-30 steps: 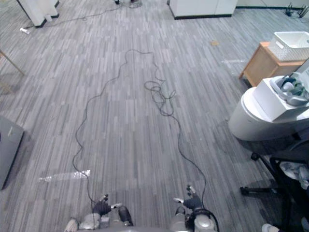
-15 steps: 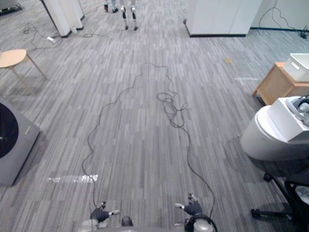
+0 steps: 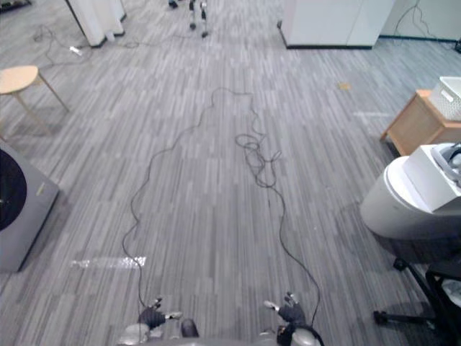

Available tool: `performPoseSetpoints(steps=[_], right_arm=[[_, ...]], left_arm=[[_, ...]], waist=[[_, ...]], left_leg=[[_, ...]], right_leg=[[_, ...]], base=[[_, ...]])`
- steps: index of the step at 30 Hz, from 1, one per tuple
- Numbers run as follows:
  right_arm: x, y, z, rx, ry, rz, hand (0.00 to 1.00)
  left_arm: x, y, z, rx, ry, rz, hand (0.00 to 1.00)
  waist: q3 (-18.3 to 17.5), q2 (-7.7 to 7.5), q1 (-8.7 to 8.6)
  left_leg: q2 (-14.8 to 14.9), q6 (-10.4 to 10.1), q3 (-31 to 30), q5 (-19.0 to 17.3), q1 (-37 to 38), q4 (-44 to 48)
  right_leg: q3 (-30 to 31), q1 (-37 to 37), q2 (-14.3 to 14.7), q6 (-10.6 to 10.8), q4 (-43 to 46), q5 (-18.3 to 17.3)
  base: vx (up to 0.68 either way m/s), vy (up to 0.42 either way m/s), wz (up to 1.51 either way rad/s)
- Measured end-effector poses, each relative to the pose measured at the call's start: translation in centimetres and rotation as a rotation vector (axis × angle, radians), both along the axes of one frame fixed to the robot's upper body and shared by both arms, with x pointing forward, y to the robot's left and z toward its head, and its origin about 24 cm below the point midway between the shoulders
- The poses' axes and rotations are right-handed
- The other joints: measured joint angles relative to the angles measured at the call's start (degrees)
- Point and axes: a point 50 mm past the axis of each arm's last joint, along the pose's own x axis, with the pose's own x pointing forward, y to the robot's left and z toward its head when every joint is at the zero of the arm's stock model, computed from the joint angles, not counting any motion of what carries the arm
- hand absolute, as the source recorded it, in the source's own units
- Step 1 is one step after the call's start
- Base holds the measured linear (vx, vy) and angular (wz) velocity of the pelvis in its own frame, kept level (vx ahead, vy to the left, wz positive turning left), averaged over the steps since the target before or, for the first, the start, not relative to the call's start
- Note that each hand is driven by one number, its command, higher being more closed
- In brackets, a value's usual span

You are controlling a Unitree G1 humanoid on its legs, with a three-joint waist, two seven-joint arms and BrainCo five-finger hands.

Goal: Organize washtable

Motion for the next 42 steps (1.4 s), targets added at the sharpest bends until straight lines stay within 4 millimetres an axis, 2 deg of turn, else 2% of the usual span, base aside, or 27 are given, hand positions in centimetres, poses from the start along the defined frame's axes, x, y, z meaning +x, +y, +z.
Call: performPoseSetpoints(steps=[3,5,7,9,11,14,16,17,18,19,20,21,22,24,27,28,30,31,32,33,35,37,38,39,40,41,42], right_arm=[[1.5,0.5,0.4,0.013,-0.038,-0.004,0.0],[1.8,0.4,0.6,0.011,-0.046,-0.005,0.0],[2.1,0.1,0.8,0.002,-0.064,-0.003,0.0],[2.4,-0.1,1.0,-0.004,-0.084,-0.003,0.0],[2.9,0.4,1.2,0.001,-0.095,0.027,0.0],[3.6,0.4,1.5,-0.007,-0.115,0.041,0.0],[3.3,0.1,1.4,-0.014,-0.106,0.038,0.0],[2.3,-0.4,1.1,-0.011,-0.088,0.01,0.0],[2.6,-0.7,1.3,-0.021,-0.101,0.006,0.0],[3.0,-0.7,1.4,-0.023,-0.109,0.009,0.0],[3.6,-0.7,1.7,-0.024,-0.126,0.012,0.0],[3.7,-0.8,1.7,-0.025,-0.129,0.01,0.0],[3.5,-0.8,1.6,-0.025,-0.121,0.01,0.0],[3.2,-0.3,1.7,-0.012,-0.136,0.001,0.0],[3.5,0.5,2.0,0.001,-0.159,-0.01,0.0],[3.8,0.6,2.2,0.003,-0.173,-0.011,0.0],[4.0,0.8,2.3,0.008,-0.18,-0.017,0.0],[3.9,0.6,2.3,0.006,-0.178,-0.029,0.0],[3.8,0.5,2.1,0.0,-0.165,-0.028,0.0],[3.6,0.6,1.9,0.0,-0.15,-0.026,0.0],[4.0,1.3,1.8,0.004,-0.138,0.009,0.0],[3.6,1.8,1.5,0.013,-0.123,0.007,0.0],[2.7,1.3,1.2,-0.001,-0.097,0.0,0.0],[2.7,1.4,1.2,0.0,-0.096,0.013,0.0],[2.9,1.4,1.2,0.001,-0.099,0.015,0.0],[3.0,1.4,1.3,0.001,-0.103,0.019,0.0],[2.7,1.5,1.2,0.001,-0.096,0.022,0.0]], left_arm=[[1.2,-0.2,0.3,-0.01,-0.035,0.006,0.0],[2.0,-0.4,0.6,-0.022,-0.06,0.019,0.0],[2.2,-0.7,0.7,-0.032,-0.067,0.021,0.0],[2.3,-0.7,0.7,-0.031,-0.073,0.024,0.0],[2.3,0.0,0.8,-0.013,-0.072,0.04,0.0],[2.6,-0.2,0.9,-0.01,-0.08,0.042,0.0],[2.6,-0.5,0.8,-0.017,-0.079,0.038,0.0],[2.3,-0.9,0.7,-0.028,-0.07,0.036,0.0],[2.3,-1.7,0.7,-0.049,-0.076,0.037,0.0],[2.5,-1.8,0.8,-0.054,-0.086,0.036,0.0],[2.9,-2.1,0.9,-0.06,-0.097,0.042,0.0],[3.0,-2.4,0.9,-0.075,-0.098,0.064,0.0],[3.0,-2.6,0.9,-0.083,-0.097,0.077,0.0],[3.6,-2.6,1.4,-0.094,-0.147,0.101,0.0],[4.7,-2.4,2.1,-0.105,-0.206,0.126,0.0],[4.9,-2.4,2.3,-0.113,-0.221,0.136,0.0],[5.6,-2.4,2.8,-0.12,-0.256,0.142,0.0],[5.7,-2.5,2.8,-0.122,-0.262,0.136,0.0],[5.8,-2.6,2.8,-0.123,-0.264,0.129,0.0],[6.1,-2.6,2.9,-0.119,-0.267,0.124,0.0],[6.2,-1.9,2.9,-0.098,-0.258,0.125,0.0],[6.3,-1.1,3.0,-0.083,-0.27,0.135,0.0],[6.0,-1.4,2.9,-0.084,-0.263,0.124,0.0],[5.8,-1.2,2.7,-0.071,-0.243,0.108,0.0],[5.8,-1.2,2.6,-0.068,-0.231,0.092,0.0],[5.1,-1.6,2.0,-0.071,-0.188,0.082,0.0],[4.5,-1.8,1.7,-0.075,-0.159,0.084,0.0]], waist=[[0.6,-1.06,0.61],[1.5,-1.97,1.15],[2.3,-0.69,0.75],[3.2,0.21,-0.3],[3.7,0.01,-0.33],[4.6,0.11,-0.83],[4.6,-0.41,-1.65],[4.4,-0.57,-2.18],[4.0,1.49,-1.63],[4.1,2.05,-1.59],[4.5,2.72,-1.85],[5.0,3.31,-1.54],[5.5,3.53,-1.25],[6.9,2.88,0.03],[7.2,2.34,1.59],[7.3,2.83,1.97],[7.4,2.89,2.99],[7.4,2.86,3.21],[7.1,2.61,3.64],[6.9,1.74,3.21],[6.9,1.36,3.39],[5.9,-0.06,4.24],[4.3,-0.57,3.9],[3.8,-2.52,2.56],[3.9,-2.71,2.05],[4.4,-2.29,1.54],[5.2,-2.08,1.47]], left_leg=[[-0.4,1.0,-0.1,-3.2,-4.2,3.8],[-1.2,1.6,-0.9,-8.8,-6.4,11.0],[-0.9,2.1,-2.3,-11.5,-6.3,14.1],[-0.6,2.7,-3.9,-12.9,-5.1,14.2],[0.6,2.6,-4.3,-14.3,-4.0,13.9],[2.8,0.4,-4.7,-16.4,-0.7,12.7],[2.7,-1.2,-5.8,-17.8,2.9,11.2],[3.1,-2.7,-7.4,-19.2,4.9,10.9],[4.9,-4.3,-8.2,-18.8,5.5,12.4],[5.4,-4.9,-8.8,-18.5,4.2,14.7],[6.5,-6.3,-9.9,-17.6,-0.1,22.7],[7.9,-7.1,-10.2,-14.2,-3.9,33.3],[8.8,-6.6,-10.4,-13.2,-5.7,39.1],[11.1,-2.4,-8.0,-16.4,-10.3,57.7],[11.1,0.3,-4.2,-18.1,-17.2,61.7],[11.1,1.4,-2.4,-18.8,-21.8,60.0],[8.7,1.3,-1.0,-18.6,-26.9,49.7],[5.4,-1.1,-2.6,-16.7,-27.5,36.8],[2.6,4.1,-3.2,-10.9,-25.9,32.4],[1.8,3.1,-2.6,-12.3,-25.7,32.7],[3.1,6.8,-2.9,-15.5,-26.4,39.8],[2.7,7.2,-3.3,-17.9,-28.8,46.6],[-0.2,7.5,-4.8,-19.0,-24.6,36.7],[-2.4,8.3,-3.8,-20.3,-21.8,35.2],[-2.9,8.3,-3.8,-21.1,-20.2,34.5],[-3.3,7.9,-3.7,-22.6,-13.8,31.4],[-3.6,7.8,-3.1,-22.6,-7.9,27.7]], right_leg=[[1.3,-4.9,-1.4,0.4,5.1,-2.2],[1.6,-6.8,-4.1,1.4,12.1,-5.4],[2.7,-9.6,-5.0,1.1,21.8,-5.4],[3.7,-14.0,-5.6,-1.1,31.8,-5.3],[3.8,-18.5,-3.0,-1.5,32.9,-9.0],[-0.1,-24.5,1.3,-2.0,26.9,-8.2],[-0.2,-25.6,2.1,-2.5,20.3,-4.9],[0.1,-25.2,2.5,-6.0,22.1,-0.7],[-0.9,-25.1,3.7,-6.7,24.3,-3.4],[-1.3,-25.2,3.8,-7.2,24.8,-4.4],[-2.1,-24.4,4.0,-7.8,24.3,-5.1],[-2.1,-21.1,4.7,-8.2,21.9,-5.4],[-1.9,-18.2,5.1,-8.3,20.0,-5.4],[-1.0,-7.9,5.5,-8.9,15.9,-7.5],[0.6,-1.6,5.1,-7.6,12.6,-10.8],[0.8,0.6,5.0,-6.4,10.9,-12.0],[0.8,3.5,3.4,-4.7,9.7,-13.6],[1.1,6.0,2.0,-4.3,8.9,-15.5],[2.4,8.8,0.8,-3.6,7.0,-16.4],[3.3,9.3,0.1,-4.3,5.9,-15.5],[8.0,9.2,0.3,-1.7,7.7,-7.8],[12.3,8.6,-0.1,-0.7,13.7,-5.8],[13.3,4.7,-1.2,1.7,23.7,-4.8],[15.4,-0.3,-2.9,7.5,35.6,-1.7],[15.8,-2.9,-2.9,7.5,41.2,-1.7],[13.8,-8.4,-2.5,3.6,52.2,-4.8],[11.8,-10.1,-2.0,-0.3,55.4,-7.1]], base=[[0.06,0.048,-0.11],[0.12,0.07,0.1],[0.15,0.114,0.32],[0.22,0.098,0.34],[0.23,-0.016,0.01],[0.33,-0.077,0.07],[0.53,-0.158,0.51],[0.7,-0.19,0.47],[0.61,-0.163,0.36],[0.63,-0.164,0.1],[0.6,-0.194,0.17],[0.61,-0.189,0.14],[0.62,-0.124,-0.04],[0.56,-0.046,-0.07],[0.43,0.061,-0.11],[0.44,0.158,-0.14],[0.57,0.279,-0.15],[0.67,0.387,-0.23],[0.61,0.329,-0.12],[0.59,0.262,-0.05],[0.58,0.219,-0.09],[0.46,0.233,-0.23],[0.51,0.29,-0.06],[0.52,0.265,0.04],[0.66,0.136,0.0],[0.58,0.083,-0.27],[0.59,0.079,-0.36]])
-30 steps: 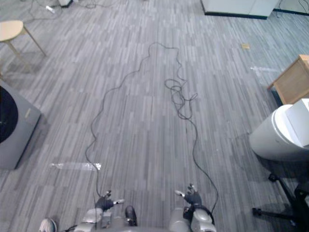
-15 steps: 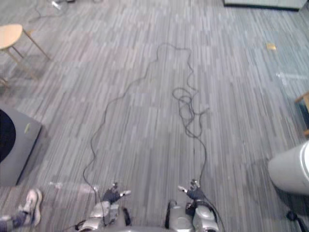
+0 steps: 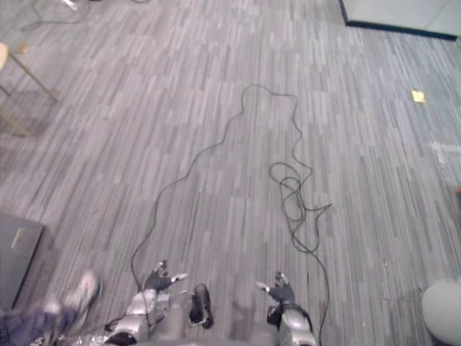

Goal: Organize washtable

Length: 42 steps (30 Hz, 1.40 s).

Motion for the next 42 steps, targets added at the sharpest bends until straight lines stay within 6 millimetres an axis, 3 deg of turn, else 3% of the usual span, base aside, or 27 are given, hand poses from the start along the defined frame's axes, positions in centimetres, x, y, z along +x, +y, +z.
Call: performPoseSetpoints(steps=[2,5,6,7,8,10,12,13,14,16,18,21,23,24,25,27,28,29,30,31,32,33,35,37,40,41,42], right_arm=[[0.5,-0.9,0.5,-0.03,-0.039,0.01,0.0],[1.0,-1.3,0.9,-0.043,-0.07,0.015,0.0],[0.8,-1.3,0.8,-0.041,-0.063,0.014,0.0],[0.1,-1.3,0.5,-0.039,-0.044,0.009,0.0],[0.2,-2.0,0.5,-0.055,-0.042,0.005,0.0],[0.4,-2.0,0.7,-0.059,-0.053,0.004,0.0],[0.0,-2.4,0.6,-0.056,-0.044,-0.02,0.0],[-0.4,-2.2,0.5,-0.056,-0.038,-0.004,0.0],[-0.2,-2.2,0.8,-0.058,-0.06,-0.001,0.0],[-0.1,-0.9,0.9,-0.027,-0.072,0.001,0.0],[-0.3,0.3,0.7,0.002,-0.062,0.013,0.0],[0.0,1.3,0.4,0.019,-0.038,0.052,0.0],[-0.6,0.9,-0.1,0.009,0.003,0.047,0.0],[-0.8,0.6,-0.3,0.002,0.022,0.044,0.0],[-0.8,0.6,-0.4,0.001,0.028,0.045,0.0],[-0.2,1.4,-0.2,0.013,0.012,0.065,0.0],[0.5,1.6,0.1,0.017,-0.008,0.069,0.0],[-0.3,1.6,-0.3,0.02,0.019,0.06,0.0],[-1.3,1.1,-0.6,0.009,0.033,0.055,0.0],[-1.7,1.2,-0.7,0.015,0.043,0.041,0.0],[-2.2,0.7,-0.8,0.012,0.046,0.01,0.0],[-1.8,0.3,-0.6,-0.005,0.025,0.013,0.0],[-0.9,-0.6,0.1,-0.024,-0.028,0.011,0.0],[0.2,-1.1,0.8,-0.022,-0.082,0.003,0.0],[-0.2,-1.2,0.7,-0.008,-0.076,-0.018,0.0],[-0.3,-0.9,0.6,0.005,-0.073,-0.031,0.0],[-0.4,-0.8,0.6,0.011,-0.071,-0.035,0.0]], left_arm=[[-0.4,-0.7,-0.2,-0.007,0.017,-0.026,0.0],[1.2,-0.6,0.4,0.004,-0.024,-0.051,0.0],[1.4,-0.7,0.5,0.013,-0.027,-0.076,0.0],[1.4,-0.7,0.5,0.028,-0.027,-0.109,0.0],[0.9,-1.6,0.2,0.01,-0.004,-0.119,0.0],[0.9,-1.9,0.2,0.001,-0.004,-0.118,0.0],[0.4,-2.6,0.0,-0.03,0.006,-0.085,0.0],[-0.3,-2.6,-0.2,-0.057,0.014,-0.015,0.0],[-0.5,-2.4,-0.2,-0.072,0.008,0.027,0.0],[-0.6,-1.4,0.1,-0.059,-0.024,0.07,0.0],[-0.4,-0.5,0.5,-0.043,-0.056,0.086,0.0],[-0.1,0.6,0.9,-0.034,-0.091,0.118,0.0],[-0.4,0.5,0.7,-0.037,-0.077,0.118,0.0],[-0.4,0.5,0.6,-0.033,-0.072,0.111,0.0],[-0.3,0.7,0.6,-0.026,-0.068,0.107,0.0],[0.1,1.4,0.5,-0.008,-0.054,0.105,0.0],[0.4,1.7,0.7,-0.001,-0.074,0.11,0.0],[0.3,2.1,0.7,0.014,-0.072,0.101,0.0],[-1.0,1.9,0.2,0.01,-0.036,0.103,0.0],[-1.6,2.2,-0.1,0.019,-0.014,0.093,0.0],[-2.2,2.1,-0.3,0.029,0.001,0.085,0.0],[-2.5,2.2,-0.5,0.038,0.026,0.082,0.0],[-2.3,1.6,-0.6,0.03,0.034,0.068,0.0],[-1.1,0.5,-0.4,0.023,0.026,0.006,0.0],[1.0,-0.5,0.1,0.037,-0.003,-0.085,0.0],[1.0,-0.5,0.1,0.046,-0.001,-0.094,0.0],[0.8,-0.4,0.1,0.043,0.005,-0.085,0.0]], waist=[[0.6,2.62,-0.62],[0.8,3.07,-2.11],[0.3,1.98,-2.82],[0.4,1.71,-3.6],[0.0,4.14,-2.84],[0.0,4.2,-3.32],[0.1,4.05,-3.29],[0.4,4.63,-3.11],[0.6,6.01,-2.01],[0.9,5.08,0.58],[0.0,4.02,2.25],[0.0,3.41,3.07],[-0.2,3.66,3.24],[-0.4,4.13,3.96],[-0.5,2.73,4.0],[-0.2,2.43,3.1],[0.4,3.53,4.3],[-1.2,1.43,3.4],[-2.9,3.99,2.91],[-3.3,2.37,2.26],[-3.4,1.74,1.79],[-3.0,2.3,0.49],[-1.3,2.32,-0.17],[1.1,2.68,-0.86],[2.9,0.04,-3.43],[2.2,-2.55,-3.86],[2.1,-2.72,-3.98]], left_leg=[[1.3,-0.4,0.3,0.2,11.3,-7.9],[3.1,-0.5,-0.2,0.3,17.3,-11.3],[2.4,-1.7,-0.4,0.1,19.0,-12.6],[2.0,-4.9,-1.7,0.2,21.3,-13.7],[5.1,-6.7,-2.4,-0.2,22.6,-13.9],[4.7,-11.2,-4.9,5.7,22.9,-12.9],[5.1,-13.4,-6.5,11.5,20.1,-0.6],[8.6,-13.9,-7.9,17.0,12.4,18.3],[12.4,-13.4,-9.1,16.6,4.0,37.6],[15.8,-10.3,-8.5,14.6,-5.8,51.7],[16.3,-8.1,-5.7,12.9,-12.1,50.3],[12.4,-8.0,-0.8,9.7,-17.6,28.9],[5.7,-10.3,-1.9,12.9,-16.6,0.4],[3.8,-7.4,-3.6,23.1,-14.9,-8.5],[2.0,-2.6,-2.9,22.9,-13.6,-9.2],[4.1,3.5,-2.7,18.2,-17.7,4.5],[5.4,4.2,-1.9,16.2,-21.0,12.4],[2.2,0.5,-4.0,14.0,-19.5,5.6],[2.1,2.2,-3.1,16.5,-17.9,0.3],[1.0,2.2,-2.2,15.4,-16.4,0.6],[-1.2,3.3,-3.2,12.8,-12.7,-1.6],[-2.2,3.0,-4.9,12.2,-9.7,-3.8],[-3.6,4.0,-5.8,11.6,-2.3,-10.2],[-4.0,3.5,-5.7,9.9,4.1,-13.5],[-7.3,2.5,-6.7,5.4,13.4,-15.8],[-8.7,1.3,-7.3,2.7,17.2,-16.2],[-8.9,0.9,-7.7,0.9,18.9,-16.0]], right_leg=[[-6.2,-4.6,3.6,-5.7,-2.7,-5.0],[-10.7,-14.2,7.6,-4.8,-23.5,-4.2],[-10.7,-15.1,8.3,-4.2,-34.3,1.2],[-10.3,-14.5,9.3,-7.8,-39.9,15.7],[-10.6,-13.7,11.4,-9.7,-39.1,15.1],[-10.1,-14.2,10.9,-9.8,-35.1,10.2],[-10.8,-9.4,10.5,-9.3,-34.4,5.4],[-10.6,-3.8,11.4,-9.5,-38.3,4.0],[-10.6,1.1,13.5,-11.2,-40.8,1.9],[-8.7,7.0,15.1,-12.0,-42.1,-0.9],[-6.2,12.1,14.9,-11.6,-45.1,-2.4],[-2.8,19.1,12.4,-9.2,-50.0,-3.7],[-1.4,22.8,9.9,-8.2,-52.7,-4.3],[0.6,24.8,9.0,-8.1,-53.6,-4.3],[1.4,25.2,7.7,-7.9,-53.5,-4.0],[4.0,24.7,7.3,-4.6,-51.9,3.4],[4.1,25.6,7.8,-5.1,-52.2,4.8],[4.8,26.9,6.7,-3.8,-50.1,7.0],[5.7,26.4,9.0,-2.7,-42.9,7.0],[6.0,24.8,7.8,-0.6,-37.8,7.6],[6.2,20.9,7.5,7.1,-27.4,15.0],[4.8,17.7,8.5,9.6,-20.0,18.7],[0.8,3.3,9.7,-2.6,-3.0,-1.4],[-1.3,-8.0,11.7,-5.0,-6.5,-6.8],[-3.7,-16.5,10.4,-1.3,-32.5,-0.2],[-2.9,-17.7,9.2,-1.2,-39.8,3.6],[-2.6,-17.9,9.0,-2.3,-41.6,5.2]], base=[[0.58,0.06,-0.21],[0.67,-0.044,0.29],[0.63,-0.109,0.65],[0.67,-0.11,0.24],[0.66,-0.083,-0.09],[0.64,-0.118,-0.12],[0.56,-0.175,0.18],[0.54,-0.104,-0.06],[0.52,-0.041,-0.19],[0.49,-0.008,-0.51],[0.5,-0.002,-0.58],[0.68,0.149,-0.57],[0.74,0.243,-0.45],[0.76,0.283,-0.47],[0.75,0.292,-0.15],[0.74,0.323,0.04],[0.61,0.374,0.0],[0.52,0.374,0.2],[0.42,0.307,0.6],[0.5,0.225,0.56],[0.43,0.131,0.68],[0.53,0.136,0.57],[0.5,0.12,0.24],[0.45,0.066,0.0],[0.58,-0.024,0.35],[0.81,-0.062,0.25],[0.93,-0.077,0.13]])
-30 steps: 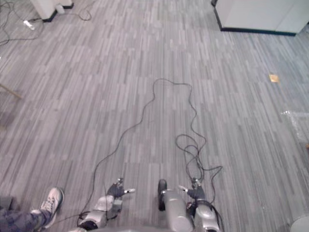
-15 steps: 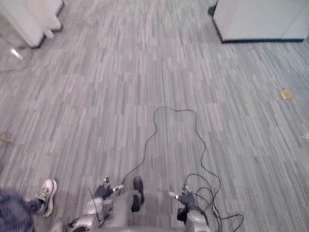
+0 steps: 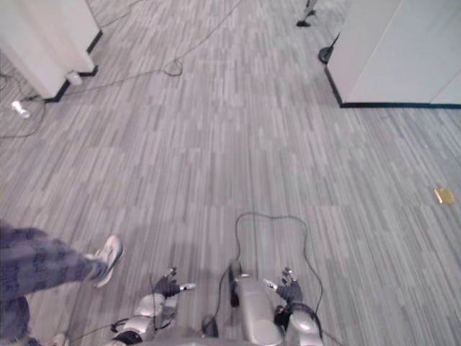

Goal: Organize washtable

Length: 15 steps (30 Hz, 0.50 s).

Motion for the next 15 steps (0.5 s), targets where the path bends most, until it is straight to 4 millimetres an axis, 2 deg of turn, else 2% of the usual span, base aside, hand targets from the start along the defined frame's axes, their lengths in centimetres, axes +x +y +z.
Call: performPoseSetpoints(steps=[1,2,3,4,5,6,7,8,9,10,11,12,13,14,15], right_arm=[[-0.3,-0.3,-0.1,0.003,0.005,-0.02,0.0],[-0.5,-0.3,-0.1,0.005,0.005,-0.024,0.0],[-0.4,-0.2,-0.1,0.008,0.006,-0.025,0.0],[-0.3,-0.6,0.0,-0.005,0.003,-0.02,0.0],[-0.4,-1.1,0.2,-0.02,0.0,-0.019,0.0],[-0.5,-1.3,0.2,-0.03,0.001,-0.009,0.0],[-0.5,-1.1,0.2,-0.028,0.004,-0.002,0.0],[-0.6,-0.5,0.0,-0.017,0.013,0.016,0.0],[-0.6,0.1,0.0,-0.005,0.01,0.024,0.0],[-0.6,0.3,0.0,0.0,0.009,0.025,0.0],[-0.5,0.5,0.0,0.004,0.007,0.031,0.0],[-0.2,0.5,0.1,0.001,0.005,0.036,0.0],[-0.2,0.2,0.0,-0.007,0.009,0.04,0.0],[-0.4,0.2,-0.2,-0.014,0.025,0.05,0.0],[-0.8,-0.4,-0.4,-0.04,0.05,0.064,0.0]], left_arm=[[-0.5,-0.2,-0.3,-0.025,0.018,0.05,0.0],[-1.7,-0.5,-0.7,-0.052,0.047,0.099,0.0],[-1.6,-0.4,-0.7,-0.055,0.041,0.112,0.0],[-1.7,-0.3,-0.7,-0.067,0.041,0.15,0.0],[-2.2,-0.5,-0.8,-0.093,0.048,0.209,0.0],[-2.6,-0.4,-0.8,-0.098,0.037,0.235,0.0],[-2.4,-0.2,-0.6,-0.093,0.024,0.236,0.0],[-2.4,0.3,-0.5,-0.086,0.017,0.237,0.0],[-2.4,0.4,-0.4,-0.086,0.009,0.236,0.0],[-2.3,0.3,-0.4,-0.09,0.003,0.24,0.0],[-2.3,0.2,-0.3,-0.096,-0.002,0.243,0.0],[-2.3,0.0,-0.3,-0.104,-0.004,0.242,0.0],[-2.3,0.0,-0.3,-0.104,-0.003,0.238,0.0],[-2.4,-0.2,-0.4,-0.103,0.003,0.224,0.0],[-2.6,-0.4,-0.5,-0.109,0.009,0.223,0.0]], waist=[[-1.1,1.24,-0.11],[-2.8,3.21,-0.77],[-2.8,2.98,-0.65],[-2.5,4.2,-0.8],[-2.4,6.23,-0.23],[-2.1,7.14,1.04],[-2.0,6.9,1.59],[-2.0,5.89,2.65],[-2.3,5.21,3.7],[-2.4,4.73,4.03],[-2.6,5.1,4.1],[-2.5,6.16,3.94],[-2.5,6.5,4.04],[-2.7,7.84,4.42],[-2.9,9.42,4.88]], left_leg=[[1.9,-0.8,-0.8,-3.2,2.6,0.3],[3.8,-2.9,-1.3,-3.8,2.9,4.2],[5.3,-3.3,-0.2,-3.7,0.7,10.7],[8.6,-5.6,1.6,-2.4,-4.5,24.5],[14.7,-8.0,3.5,4.9,-12.1,42.7],[20.2,-8.1,5.8,5.2,-15.7,54.7],[21.9,-8.2,6.8,5.1,-16.6,57.3],[23.3,-8.1,8.5,5.1,-17.9,57.4],[23.7,-8.1,10.4,5.1,-19.1,53.3],[23.6,-7.8,11.4,4.9,-20.2,50.4],[23.4,-7.6,11.8,4.8,-22.2,45.4],[20.6,-8.7,10.6,5.5,-24.5,31.0],[19.2,-10.3,9.1,6.6,-24.6,23.1],[17.3,-14.2,5.3,9.4,-25.5,10.1],[17.1,-15.1,2.4,10.6,-26.9,5.7]], right_leg=[[-2.0,0.0,0.8,-3.3,2.6,5.1],[-4.4,0.6,2.0,-5.1,4.0,6.7],[-4.6,1.1,1.8,-6.7,5.1,7.5],[-5.7,3.0,2.7,-7.8,5.7,5.6],[-6.6,7.1,4.8,-9.1,4.7,2.9],[-6.7,12.3,7.0,-9.6,3.8,0.2],[-6.7,15.4,7.3,-9.6,3.1,-1.0],[-6.2,21.3,7.1,-9.3,1.2,-2.6],[-5.9,26.2,6.5,-8.5,-2.0,-3.1],[-5.5,28.4,6.3,-8.2,-3.7,-3.3],[-4.6,31.3,6.2,-8.0,-6.3,-3.4],[-2.9,34.7,5.9,-7.9,-9.2,-3.4],[-2.1,35.8,5.6,-7.0,-10.1,-3.9],[0.1,37.9,5.8,-5.7,-12.0,-4.7],[1.8,40.0,6.3,-3.8,-13.3,-6.0]], base=[[0.88,-0.05,0.32],[0.91,-0.059,0.43],[0.73,-0.087,0.59],[0.66,-0.141,0.49],[0.81,-0.169,0.25],[0.8,-0.131,0.03],[0.93,-0.127,-0.17],[0.86,-0.105,-0.2],[0.83,-0.1,-0.28],[0.54,-0.052,-0.3],[0.66,0.002,-0.29],[0.65,0.031,-0.29],[0.74,0.093,-0.44],[0.57,0.16,-0.61],[0.57,0.198,-0.68]])
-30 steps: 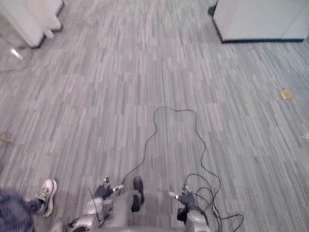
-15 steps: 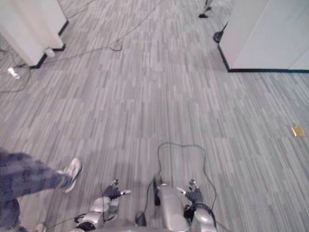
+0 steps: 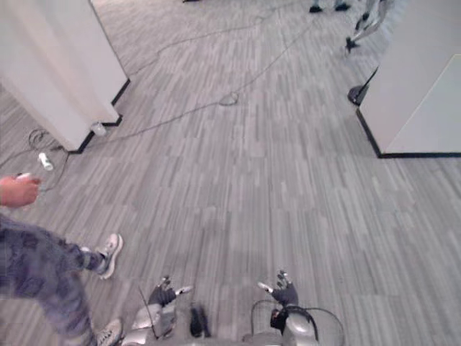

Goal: Organize washtable

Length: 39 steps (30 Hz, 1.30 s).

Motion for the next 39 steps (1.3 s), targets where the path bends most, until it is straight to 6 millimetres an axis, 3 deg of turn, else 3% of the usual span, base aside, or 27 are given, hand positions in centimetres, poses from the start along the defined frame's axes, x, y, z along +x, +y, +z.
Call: performPoseSetpoints(steps=[1,3,4,6,7,8,10,12,13,14,15,16,17,20,21,23,25,27,28,31,32,33,34,35,36,37,39], right_arm=[[-0.3,0.0,-0.2,-0.001,0.014,0.002,0.0],[-1.3,-0.5,-0.5,-0.017,0.047,0.005,0.0],[-1.5,-0.5,-0.7,-0.016,0.056,0.004,0.0],[-1.6,-0.6,-0.7,-0.027,0.063,0.016,0.0],[-1.7,-0.5,-0.8,-0.02,0.069,0.009,0.0],[-1.6,-0.7,-0.7,-0.028,0.07,0.02,0.0],[-1.1,-1.0,-0.4,-0.049,0.051,0.055,0.0],[-0.7,-1.3,-0.2,-0.058,0.025,0.055,0.0],[-0.1,-1.1,0.0,-0.054,0.005,0.058,0.0],[0.2,-0.7,0.1,-0.042,-0.005,0.057,0.0],[0.1,-0.5,0.0,-0.027,-0.005,0.042,0.0],[0.2,-0.4,0.0,-0.022,-0.006,0.035,0.0],[0.5,-0.4,0.1,-0.016,-0.014,0.019,0.0],[0.9,-1.0,0.6,-0.007,-0.05,-0.039,0.0],[-0.2,-0.4,0.4,0.004,-0.039,-0.033,0.0],[-0.3,-1.1,0.6,-0.017,-0.041,-0.019,0.0],[-0.5,-1.1,0.5,-0.017,-0.03,-0.026,0.0],[-1.3,-0.9,-0.1,-0.005,0.014,-0.032,0.0],[-1.3,-0.9,-0.1,-0.004,0.021,-0.03,0.0],[-1.3,-0.8,-0.5,-0.002,0.051,-0.026,0.0],[-1.4,-0.8,-0.7,-0.007,0.063,-0.021,0.0],[-1.5,-1.2,-0.6,-0.019,0.065,-0.016,0.0],[-1.8,-1.5,-0.7,-0.033,0.077,-0.01,0.0],[-2.0,-1.5,-0.9,-0.033,0.089,-0.009,0.0],[-2.3,-1.5,-1.0,-0.032,0.098,-0.011,0.0],[-2.9,-1.6,-1.2,-0.027,0.117,-0.029,0.0],[-2.2,-0.5,-1.1,-0.006,0.103,-0.016,0.0]], left_arm=[[-0.2,0.0,-0.1,-0.001,0.008,0.0,0.0],[-1.1,0.2,-0.6,0.006,0.045,-0.018,0.0],[-1.2,0.4,-0.6,0.012,0.056,-0.025,0.0],[-1.2,0.9,-0.7,0.025,0.061,-0.033,0.0],[-0.7,1.0,-0.6,0.035,0.058,-0.051,0.0],[-1.0,1.1,-0.8,0.043,0.092,-0.064,0.0],[-1.4,1.2,-1.0,0.044,0.11,-0.065,0.0],[-1.6,1.2,-1.1,0.044,0.114,-0.065,0.0],[-1.4,1.2,-1.0,0.047,0.11,-0.07,0.0],[-1.1,1.3,-1.0,0.055,0.106,-0.082,0.0],[-1.1,1.3,-1.0,0.055,0.108,-0.087,0.0],[-1.2,1.2,-1.1,0.053,0.114,-0.088,0.0],[-0.8,0.2,-1.0,0.027,0.102,-0.109,0.0],[-0.8,-0.8,-0.9,-0.003,0.09,-0.103,0.0],[-1.4,-0.6,-0.9,-0.002,0.083,-0.079,0.0],[-1.2,-0.7,-0.7,-0.023,0.054,-0.025,0.0],[-1.4,0.5,-0.5,-0.001,0.044,0.038,0.0],[-1.4,1.2,-0.3,0.01,0.029,0.059,0.0],[-1.4,1.2,-0.3,0.01,0.027,0.059,0.0],[-0.9,1.2,-0.2,0.007,0.011,0.056,0.0],[-0.7,1.0,-0.1,0.006,0.008,0.033,0.0],[-0.7,0.8,-0.1,0.003,0.006,0.023,0.0],[-0.6,0.6,-0.1,0.006,0.002,-0.001,0.0],[-0.7,0.8,-0.3,0.013,0.018,-0.007,0.0],[-0.7,0.8,-0.3,0.016,0.025,-0.019,0.0],[-0.6,0.9,-0.3,0.025,0.028,-0.041,0.0],[-0.1,2.1,-0.1,0.056,0.016,-0.042,0.0]], waist=[[-0.1,0.43,0.15],[-2.2,0.16,0.27],[-3.1,-0.89,-0.39],[-3.1,-3.03,-1.36],[-2.2,-4.54,-1.98],[-1.5,-4.49,-2.0],[-0.8,-2.21,-2.44],[-0.7,-1.14,-3.29],[-0.5,-1.48,-3.94],[-0.3,-3.18,-4.59],[-0.2,-4.12,-4.75],[-0.6,-4.62,-4.79],[0.1,-3.94,-4.43],[0.9,-3.79,-5.71],[-1.2,-4.87,-6.19],[-1.1,-1.69,-4.8],[-0.8,-1.08,-3.23],[-0.7,-2.13,-2.47],[-0.7,-2.07,-2.49],[-0.3,-2.2,-1.5],[-0.3,-1.69,-1.04],[-0.5,-0.9,-0.96],[-0.5,-0.04,-0.9],[-1.1,-0.6,-0.89],[-1.6,-0.87,-1.3],[-2.0,-2.53,-1.64],[-1.3,-4.61,-1.27]], left_leg=[[-0.3,0.7,-1.0,0.5,-0.5,-1.2],[-2.7,8.7,-3.0,12.3,0.2,-0.8],[-4.0,8.8,-2.3,11.6,0.6,-0.8],[-6.7,10.4,-1.4,9.8,5.2,-4.2],[-8.2,11.0,-1.6,7.9,8.9,-5.5],[-8.2,11.0,-1.7,5.5,13.0,-6.2],[-6.4,10.6,-1.0,2.1,19.3,-7.7],[-4.0,9.7,-0.9,-1.3,23.1,-8.5],[-3.1,8.2,-0.7,-2.9,24.8,-9.4],[-3.5,7.2,-0.9,-4.5,26.7,-10.4],[-3.7,6.8,-1.4,-6.0,28.7,-11.0],[-3.5,7.0,-1.9,-7.0,29.8,-11.4],[-3.8,7.5,-3.3,-6.0,31.0,-10.5],[-3.1,4.4,-5.9,-3.1,33.0,-1.4],[-2.3,2.7,-6.2,-3.4,27.3,12.8],[4.7,-1.9,-5.4,-0.4,16.1,38.0],[8.7,-0.5,-1.2,-1.3,9.9,50.0],[8.2,3.7,7.1,-4.3,6.3,44.4],[7.7,4.5,8.8,-4.7,5.5,41.1],[1.5,3.9,8.9,-3.4,1.8,16.4],[-0.8,1.3,5.0,-0.6,0.4,4.7],[-1.2,0.8,3.3,0.2,-0.8,1.8],[-1.2,4.6,0.8,4.4,-3.2,1.9],[-2.8,9.0,-0.2,10.9,-2.9,2.2],[-4.1,10.2,-0.5,11.8,-2.4,2.1],[-5.6,11.5,-0.1,11.0,-0.9,2.1],[-6.8,13.0,3.3,8.0,-0.8,9.1]], right_leg=[[0.5,1.3,0.0,1.4,-0.3,-1.1],[4.4,1.7,-1.7,2.0,5.9,-4.7],[5.0,-0.6,-2.8,1.4,10.9,-5.3],[6.3,-10.1,-4.4,5.0,32.4,-3.3],[5.4,-15.2,-5.4,4.8,44.7,-3.4],[3.8,-17.5,-5.6,1.7,46.9,-6.5],[-0.3,-21.2,-4.5,-0.3,43.0,-8.8],[-2.4,-27.1,-2.7,-0.1,36.4,-8.5],[-2.4,-31.3,-2.3,1.8,28.3,-5.0],[-2.3,-33.2,-3.6,3.0,16.4,2.4],[-3.0,-33.9,-4.6,3.5,14.5,10.6],[-3.5,-33.4,-4.5,2.3,14.9,14.6],[-4.3,-34.8,-4.2,-0.7,22.0,9.1],[-5.6,-36.3,-7.3,-2.7,40.0,3.6],[-5.4,-31.1,-8.0,-1.5,31.3,-1.3],[-7.2,-24.7,-4.1,-3.2,27.3,-3.4],[-7.1,-17.2,-1.6,-3.7,21.4,-3.8],[-6.4,-8.1,-1.9,-4.0,13.2,-3.0],[-6.1,-6.4,-1.9,-3.9,11.7,-2.9],[-3.0,0.5,-3.0,-3.3,5.3,-3.1],[-1.4,2.7,-3.0,-2.9,3.0,-3.2],[-0.5,3.3,-2.2,-2.5,1.8,-3.3],[0.9,5.4,-2.0,-0.8,0.6,-4.3],[2.3,6.9,-3.4,-0.4,1.2,-4.5],[2.9,6.5,-4.6,-0.3,2.9,-4.6],[4.1,3.6,-6.6,-0.2,9.8,-4.5],[5.3,-2.3,-6.5,2.7,26.0,1.8]], base=[[0.58,0.268,-0.8],[0.64,0.31,-0.73],[0.7,0.281,-0.26],[0.67,0.206,0.13],[0.68,0.166,0.13],[0.65,0.139,0.06],[0.49,0.046,-0.19],[0.48,-0.019,-0.12],[0.49,-0.065,0.01],[0.66,-0.118,0.08],[0.61,-0.136,0.15],[0.67,-0.13,0.16],[0.53,-0.087,0.22],[0.59,-0.192,0.65],[0.44,-0.231,0.96],[0.45,-0.212,0.43],[0.49,-0.119,-0.12],[0.56,-0.066,-0.14],[0.58,-0.027,-0.32],[0.51,0.055,-0.49],[0.54,0.13,-0.64],[0.51,0.199,-0.64],[0.58,0.265,-0.62],[0.63,0.292,-0.51],[0.69,0.286,-0.19],[0.67,0.245,0.08],[0.68,0.247,0.22]])
